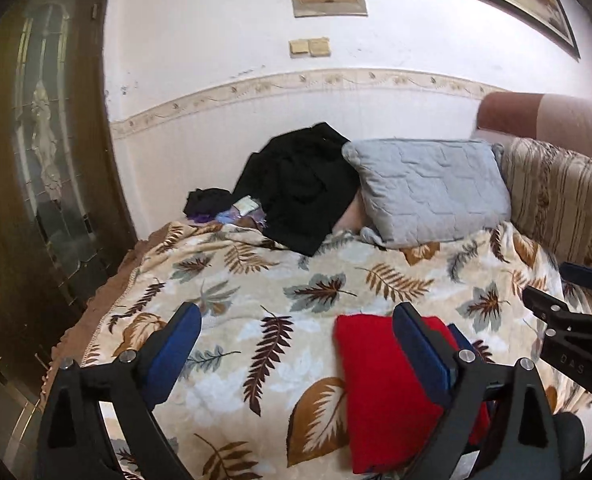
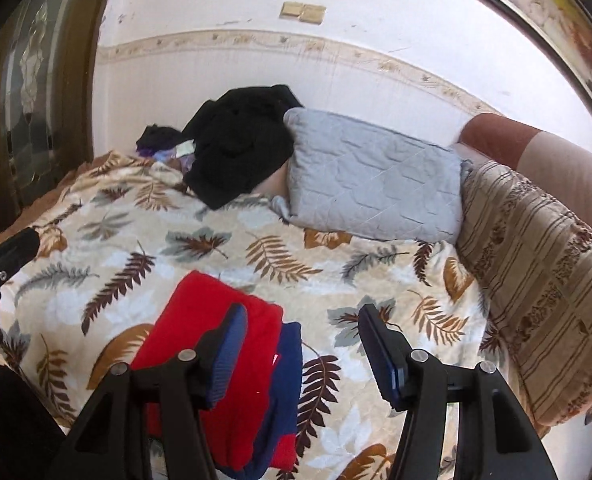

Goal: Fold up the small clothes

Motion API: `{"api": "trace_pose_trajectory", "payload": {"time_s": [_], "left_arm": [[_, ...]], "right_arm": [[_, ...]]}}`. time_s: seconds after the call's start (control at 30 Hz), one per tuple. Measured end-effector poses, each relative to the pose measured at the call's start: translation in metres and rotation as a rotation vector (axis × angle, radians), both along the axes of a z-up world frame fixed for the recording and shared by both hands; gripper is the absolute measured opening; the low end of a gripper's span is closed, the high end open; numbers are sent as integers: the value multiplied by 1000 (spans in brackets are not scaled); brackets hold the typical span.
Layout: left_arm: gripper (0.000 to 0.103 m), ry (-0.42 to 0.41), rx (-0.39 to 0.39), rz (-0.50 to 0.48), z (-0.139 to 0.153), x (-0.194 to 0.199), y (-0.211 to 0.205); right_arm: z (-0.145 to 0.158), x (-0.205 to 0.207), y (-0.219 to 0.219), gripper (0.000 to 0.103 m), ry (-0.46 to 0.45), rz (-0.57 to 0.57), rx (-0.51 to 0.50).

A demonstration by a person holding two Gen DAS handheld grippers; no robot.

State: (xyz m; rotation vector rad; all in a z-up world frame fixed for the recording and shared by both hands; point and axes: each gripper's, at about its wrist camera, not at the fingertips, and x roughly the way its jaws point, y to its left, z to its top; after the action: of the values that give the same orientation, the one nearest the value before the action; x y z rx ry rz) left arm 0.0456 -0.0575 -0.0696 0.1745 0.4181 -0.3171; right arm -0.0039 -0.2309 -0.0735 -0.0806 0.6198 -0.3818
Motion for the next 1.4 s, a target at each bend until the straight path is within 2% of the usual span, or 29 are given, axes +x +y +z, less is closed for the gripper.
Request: {"api": "trace_pose_trajectory", "payload": {"time_s": [0.23,0.5,1.4], "left_arm": [[98,-21,7,56,10,-7,4],[98,-54,-6,71,22,-15,9],[100,-121,4,29,46,-42,-3]], "right_arm": [[15,-15,6,62,-30,-12,-14],[25,-22,10,62,-53,-18,-15],[51,-54,4,62,-144,-44,42]]}}
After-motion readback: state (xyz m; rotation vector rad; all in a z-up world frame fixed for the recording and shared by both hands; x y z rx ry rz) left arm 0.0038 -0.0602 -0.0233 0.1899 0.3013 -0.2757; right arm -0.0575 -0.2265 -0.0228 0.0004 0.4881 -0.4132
